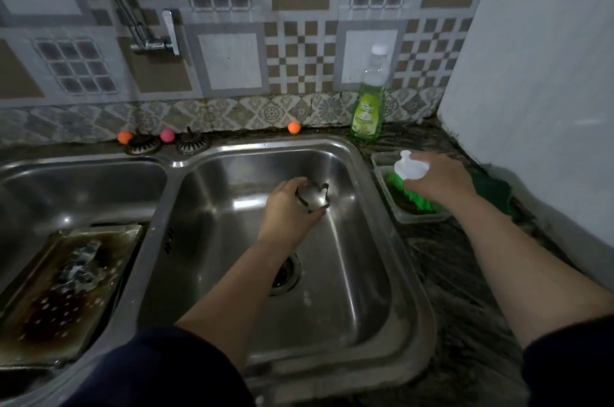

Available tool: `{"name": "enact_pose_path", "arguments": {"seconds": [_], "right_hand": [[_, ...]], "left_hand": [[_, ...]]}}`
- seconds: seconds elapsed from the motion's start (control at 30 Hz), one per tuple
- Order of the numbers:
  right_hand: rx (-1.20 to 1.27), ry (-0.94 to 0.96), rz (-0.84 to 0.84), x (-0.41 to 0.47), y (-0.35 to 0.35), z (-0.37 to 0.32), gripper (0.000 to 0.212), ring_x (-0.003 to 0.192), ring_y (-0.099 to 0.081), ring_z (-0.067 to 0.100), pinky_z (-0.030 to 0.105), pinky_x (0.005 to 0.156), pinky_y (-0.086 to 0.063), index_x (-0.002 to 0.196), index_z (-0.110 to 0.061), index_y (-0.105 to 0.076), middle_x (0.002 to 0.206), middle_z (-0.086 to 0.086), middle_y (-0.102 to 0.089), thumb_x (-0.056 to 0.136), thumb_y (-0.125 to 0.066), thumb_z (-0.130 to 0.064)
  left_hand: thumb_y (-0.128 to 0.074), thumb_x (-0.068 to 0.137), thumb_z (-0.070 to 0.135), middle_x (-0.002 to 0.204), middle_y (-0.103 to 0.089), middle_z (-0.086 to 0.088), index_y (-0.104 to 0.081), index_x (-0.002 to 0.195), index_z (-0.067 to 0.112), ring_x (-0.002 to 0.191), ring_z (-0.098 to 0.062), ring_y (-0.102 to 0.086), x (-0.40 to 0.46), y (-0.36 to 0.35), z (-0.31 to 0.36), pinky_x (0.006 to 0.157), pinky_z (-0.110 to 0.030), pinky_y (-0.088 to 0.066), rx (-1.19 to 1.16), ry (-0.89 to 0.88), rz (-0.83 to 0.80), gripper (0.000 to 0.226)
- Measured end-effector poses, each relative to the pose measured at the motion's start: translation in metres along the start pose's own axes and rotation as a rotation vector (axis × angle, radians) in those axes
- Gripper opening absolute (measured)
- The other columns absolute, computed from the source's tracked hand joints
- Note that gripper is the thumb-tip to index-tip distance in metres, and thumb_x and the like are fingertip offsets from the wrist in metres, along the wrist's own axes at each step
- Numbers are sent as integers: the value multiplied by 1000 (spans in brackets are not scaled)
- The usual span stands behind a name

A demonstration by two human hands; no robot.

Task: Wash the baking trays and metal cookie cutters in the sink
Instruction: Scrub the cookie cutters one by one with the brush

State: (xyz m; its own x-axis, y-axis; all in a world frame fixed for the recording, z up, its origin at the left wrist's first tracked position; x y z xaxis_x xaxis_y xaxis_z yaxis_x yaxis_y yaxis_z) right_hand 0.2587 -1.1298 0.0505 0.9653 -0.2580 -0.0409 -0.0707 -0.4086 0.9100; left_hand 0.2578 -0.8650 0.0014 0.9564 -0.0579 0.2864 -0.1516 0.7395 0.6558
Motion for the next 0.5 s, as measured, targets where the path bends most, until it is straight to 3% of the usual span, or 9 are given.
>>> {"name": "enact_pose_path", "arguments": {"seconds": [0.13,0.23,0.4,0.5], "right_hand": [[132,120,108,-22,1,-28,63,121,-52,26,31,89,-42,138,-29,-49,137,4,-55,80,-71,-35],[197,211,107,-51,-13,-58,65,109,-57,21,21,75,-37,138,-30,-49,129,3,-60,79,-73,-33],[259,276,9,-75,-54,-86,64,97,-55,13,21,72,-38,138,-36,-47,123,0,-61,78,-70,-32],[272,261,9,-71,-61,-87,64,91,-53,10,21,71,-37,138,-38,-47,120,-1,-62,78,-70,-35]], "left_hand": [[-84,68,27,111,-63,-9,-62,119,9,101,-23,-59,0,-6,-5,85,-22,-40,37,42,-40,58],[-83,66,35,107,-63,-4,-65,112,15,92,-20,-60,-2,-12,-9,85,-26,-46,71,73,-71,53],[-79,65,28,93,-61,-1,-61,86,21,84,-17,-57,-7,-17,-1,67,-20,-34,105,48,-115,29],[-79,64,24,94,-61,-2,-65,90,19,79,-13,-53,-12,-14,-5,63,-18,-32,79,64,-92,31]]}}
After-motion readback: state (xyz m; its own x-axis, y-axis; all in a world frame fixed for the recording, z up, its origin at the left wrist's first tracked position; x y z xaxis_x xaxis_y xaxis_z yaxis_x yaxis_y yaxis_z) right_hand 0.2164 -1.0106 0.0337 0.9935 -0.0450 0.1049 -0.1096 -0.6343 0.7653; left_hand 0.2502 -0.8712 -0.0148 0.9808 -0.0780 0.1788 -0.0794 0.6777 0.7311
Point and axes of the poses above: each hand's wrist, its own x-axis towards the middle knuckle, its own y-axis out of the back of the hand, z = x × y, the point moved 6 cm from there along x, towards the middle knuckle
